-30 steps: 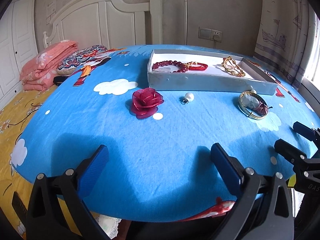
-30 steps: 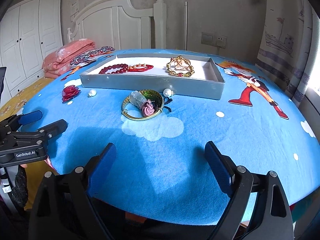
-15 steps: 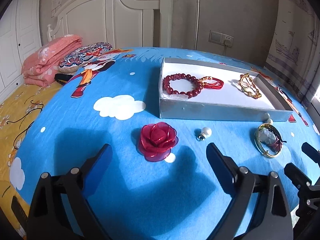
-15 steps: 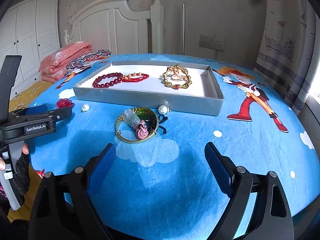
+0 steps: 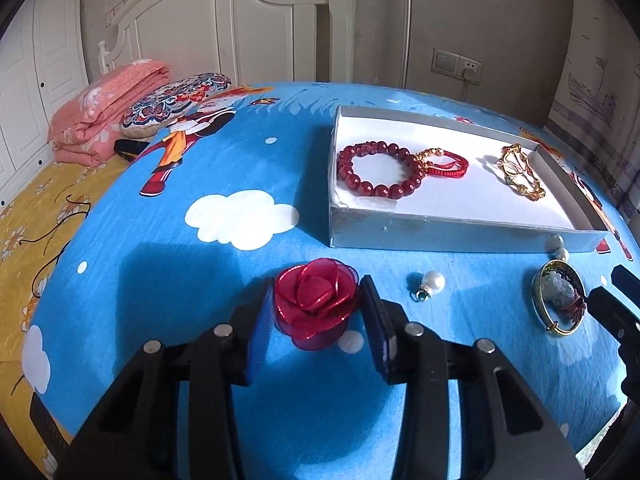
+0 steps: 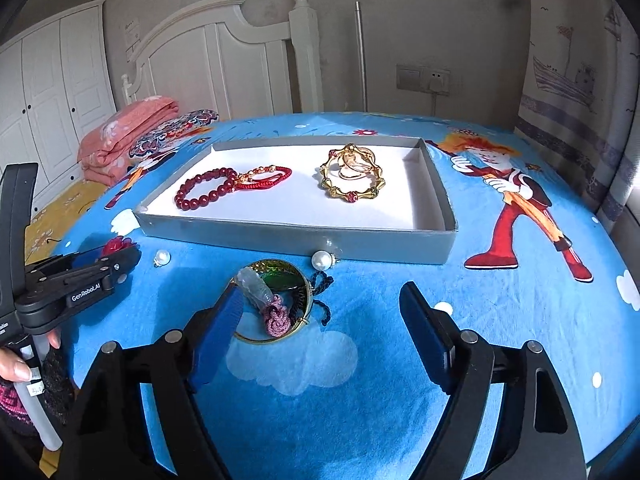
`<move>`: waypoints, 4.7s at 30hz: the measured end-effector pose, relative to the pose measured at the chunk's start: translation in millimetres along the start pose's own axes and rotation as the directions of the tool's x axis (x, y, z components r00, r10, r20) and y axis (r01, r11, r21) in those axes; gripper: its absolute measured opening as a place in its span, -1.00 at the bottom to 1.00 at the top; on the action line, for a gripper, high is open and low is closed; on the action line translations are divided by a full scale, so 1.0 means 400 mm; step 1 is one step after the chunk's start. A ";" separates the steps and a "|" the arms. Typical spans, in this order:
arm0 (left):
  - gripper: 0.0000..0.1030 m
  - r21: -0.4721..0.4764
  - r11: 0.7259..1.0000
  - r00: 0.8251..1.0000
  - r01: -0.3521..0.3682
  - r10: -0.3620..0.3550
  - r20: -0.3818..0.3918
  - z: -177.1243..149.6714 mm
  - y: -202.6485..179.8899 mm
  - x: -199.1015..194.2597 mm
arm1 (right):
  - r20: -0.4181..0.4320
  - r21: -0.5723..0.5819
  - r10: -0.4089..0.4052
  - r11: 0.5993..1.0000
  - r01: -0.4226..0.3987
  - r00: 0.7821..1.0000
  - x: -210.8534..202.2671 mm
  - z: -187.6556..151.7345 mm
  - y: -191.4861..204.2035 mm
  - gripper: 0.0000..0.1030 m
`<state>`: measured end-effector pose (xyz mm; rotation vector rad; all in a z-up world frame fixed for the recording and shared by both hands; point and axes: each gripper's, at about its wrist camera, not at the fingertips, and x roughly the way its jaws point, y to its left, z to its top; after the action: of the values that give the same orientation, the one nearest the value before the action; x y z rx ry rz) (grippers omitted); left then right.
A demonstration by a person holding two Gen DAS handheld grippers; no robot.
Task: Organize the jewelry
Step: 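Lower the left tool onto the red rose ornament and close it, then grasp the jade pendant with pink tassel in the mirror dish with right tool, then carry the rose with left tool while right tool carries jade pendant into tray, opening both, then withdraw both tools from the tray toward the gold bangle and green pendant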
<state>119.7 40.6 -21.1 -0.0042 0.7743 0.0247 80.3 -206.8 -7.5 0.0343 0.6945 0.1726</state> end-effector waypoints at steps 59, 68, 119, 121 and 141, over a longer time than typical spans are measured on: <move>-0.23 0.032 0.993 0.990 0.114 -0.117 0.082 -0.114 -0.050 -0.168 | 0.015 -0.136 0.101 0.986 -0.098 0.995 -0.058 -0.017 0.064 -0.67; -0.23 0.082 0.990 0.988 0.111 -0.119 0.097 -0.072 -0.116 -0.166 | 0.038 -0.111 0.073 0.991 -0.069 0.997 -0.057 0.006 0.021 -0.67; -0.22 0.116 0.992 0.998 0.054 -0.056 0.015 0.268 -0.282 0.134 | -0.033 -0.060 -0.034 0.998 0.032 0.999 0.200 0.230 -0.066 -0.67; -0.22 0.107 0.993 0.999 0.043 -0.045 0.018 0.273 -0.281 0.139 | -0.039 -0.052 -0.038 0.998 0.036 0.999 0.208 0.232 -0.072 -0.67; 0.40 0.121 0.992 0.997 0.019 -0.027 0.072 0.222 -0.259 0.098 | -0.019 0.026 -0.046 0.999 0.047 0.999 0.192 0.224 -0.101 -0.26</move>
<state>212.2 -60.8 14.5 0.1017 0.7014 -0.0435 201.5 -231.4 8.9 0.0418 0.7152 0.1192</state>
